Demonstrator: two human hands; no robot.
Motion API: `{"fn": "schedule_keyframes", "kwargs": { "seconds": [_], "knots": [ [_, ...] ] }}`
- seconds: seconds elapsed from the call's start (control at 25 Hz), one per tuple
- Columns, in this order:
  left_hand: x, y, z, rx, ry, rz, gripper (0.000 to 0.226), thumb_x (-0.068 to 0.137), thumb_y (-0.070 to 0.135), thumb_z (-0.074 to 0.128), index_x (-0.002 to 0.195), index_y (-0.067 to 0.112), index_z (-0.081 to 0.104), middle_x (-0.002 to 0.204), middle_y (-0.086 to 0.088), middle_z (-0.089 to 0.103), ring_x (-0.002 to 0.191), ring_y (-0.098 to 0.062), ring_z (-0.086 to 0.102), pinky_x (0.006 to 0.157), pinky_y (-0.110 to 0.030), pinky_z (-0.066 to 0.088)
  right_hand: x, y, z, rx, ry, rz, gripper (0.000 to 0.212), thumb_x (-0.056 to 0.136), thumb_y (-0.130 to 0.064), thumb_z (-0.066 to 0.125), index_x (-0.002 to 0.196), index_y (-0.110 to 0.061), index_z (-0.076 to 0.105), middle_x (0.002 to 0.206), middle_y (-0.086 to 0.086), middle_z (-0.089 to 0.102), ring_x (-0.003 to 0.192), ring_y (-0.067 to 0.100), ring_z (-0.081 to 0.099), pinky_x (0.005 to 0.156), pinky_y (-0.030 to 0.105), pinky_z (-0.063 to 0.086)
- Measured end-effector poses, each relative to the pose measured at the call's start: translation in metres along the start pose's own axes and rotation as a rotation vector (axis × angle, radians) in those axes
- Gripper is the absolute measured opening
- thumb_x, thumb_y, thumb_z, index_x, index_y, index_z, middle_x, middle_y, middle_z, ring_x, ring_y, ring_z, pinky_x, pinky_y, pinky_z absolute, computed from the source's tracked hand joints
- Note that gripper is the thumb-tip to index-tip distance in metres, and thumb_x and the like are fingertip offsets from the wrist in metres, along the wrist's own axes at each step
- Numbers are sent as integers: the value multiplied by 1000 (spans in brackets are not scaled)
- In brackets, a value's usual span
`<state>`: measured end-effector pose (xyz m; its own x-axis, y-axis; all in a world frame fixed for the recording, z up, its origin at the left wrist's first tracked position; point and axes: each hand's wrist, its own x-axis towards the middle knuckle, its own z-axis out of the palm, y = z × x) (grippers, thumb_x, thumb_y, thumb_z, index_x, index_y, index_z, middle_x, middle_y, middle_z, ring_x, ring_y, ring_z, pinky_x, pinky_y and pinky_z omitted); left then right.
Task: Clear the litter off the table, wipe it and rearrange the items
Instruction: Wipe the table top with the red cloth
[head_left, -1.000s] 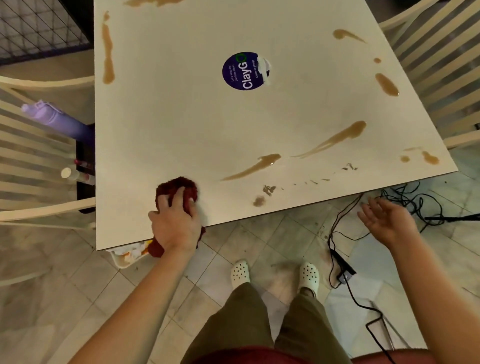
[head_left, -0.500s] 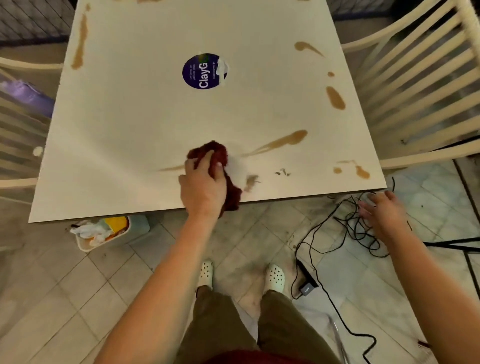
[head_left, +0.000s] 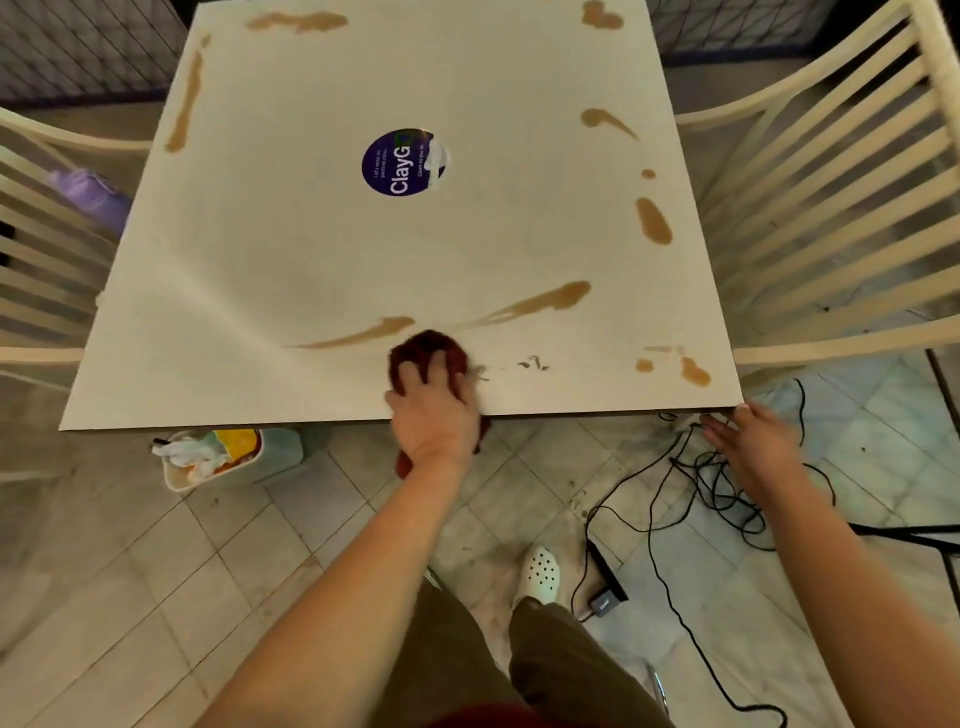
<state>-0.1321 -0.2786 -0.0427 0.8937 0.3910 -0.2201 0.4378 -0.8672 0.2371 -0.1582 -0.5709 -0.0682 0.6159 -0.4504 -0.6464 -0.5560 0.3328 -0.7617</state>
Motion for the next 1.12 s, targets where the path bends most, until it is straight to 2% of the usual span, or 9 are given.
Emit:
{"fn": "schedule_keyframes", "kwargs": {
  "seconds": [0.16,0.28,0.36,0.44,0.84,0.92,1.0,1.08,1.12],
  "knots": [
    [-14,26,4,-138,-107,285,42,94,40,41,135,32,44,133,-4,40,108,-27,47,81,-36,49,6,-2,-3,-11,14,-3,16,99,-6,32,111,-9,42,91,3,58,80,16,58,92,37,44],
    [4,-13,-13,-206,133,81,39,93,36,45,131,30,50,132,-6,43,108,-29,48,77,-34,45,12,-1,-8,-67,1,-27,17,98,-6,34,109,-7,46,88,3,58,78,16,59,85,36,47],
    [15,-27,-15,-120,145,-110,39,94,34,43,132,28,49,135,-8,41,107,-33,45,77,-37,43,15,0,-12,-114,-17,-54,17,97,-7,36,109,-7,48,88,3,60,78,16,60,83,32,48],
    [20,-15,-7,-36,95,-126,40,94,34,41,133,28,47,135,-9,39,107,-35,44,78,-38,42,18,1,-16,-113,-43,-64,16,97,-8,38,109,-7,50,87,2,61,80,17,61,83,33,48],
    [-31,26,13,97,-222,625,40,93,43,43,132,36,47,133,-2,41,109,-30,44,79,-37,46,23,11,-19,-99,-20,-151,17,96,-9,42,110,-5,51,86,3,59,79,14,59,56,13,54],
    [-19,19,3,-19,-156,567,38,92,42,46,130,35,50,130,-2,43,109,-28,46,84,-37,46,25,11,-19,-104,-13,-138,25,96,-10,44,119,-1,51,85,3,59,78,13,60,58,15,56],
    [11,24,-3,-112,16,348,38,92,40,46,129,33,52,130,-3,44,108,-28,46,84,-35,45,26,9,-18,-108,1,-127,29,96,-9,44,122,1,50,85,3,60,76,11,60,60,18,55],
    [23,37,0,-61,36,221,38,93,39,44,130,31,52,133,-3,43,110,-30,45,81,-36,44,26,9,-16,-98,11,-128,24,96,-9,44,117,-3,52,87,5,59,73,11,60,55,17,55],
    [18,45,6,1,14,265,38,93,39,43,130,30,52,134,-3,43,109,-31,44,79,-36,44,27,10,-15,-85,17,-129,19,96,-8,43,113,-6,52,89,7,59,73,12,60,51,15,53]
  ]
}}
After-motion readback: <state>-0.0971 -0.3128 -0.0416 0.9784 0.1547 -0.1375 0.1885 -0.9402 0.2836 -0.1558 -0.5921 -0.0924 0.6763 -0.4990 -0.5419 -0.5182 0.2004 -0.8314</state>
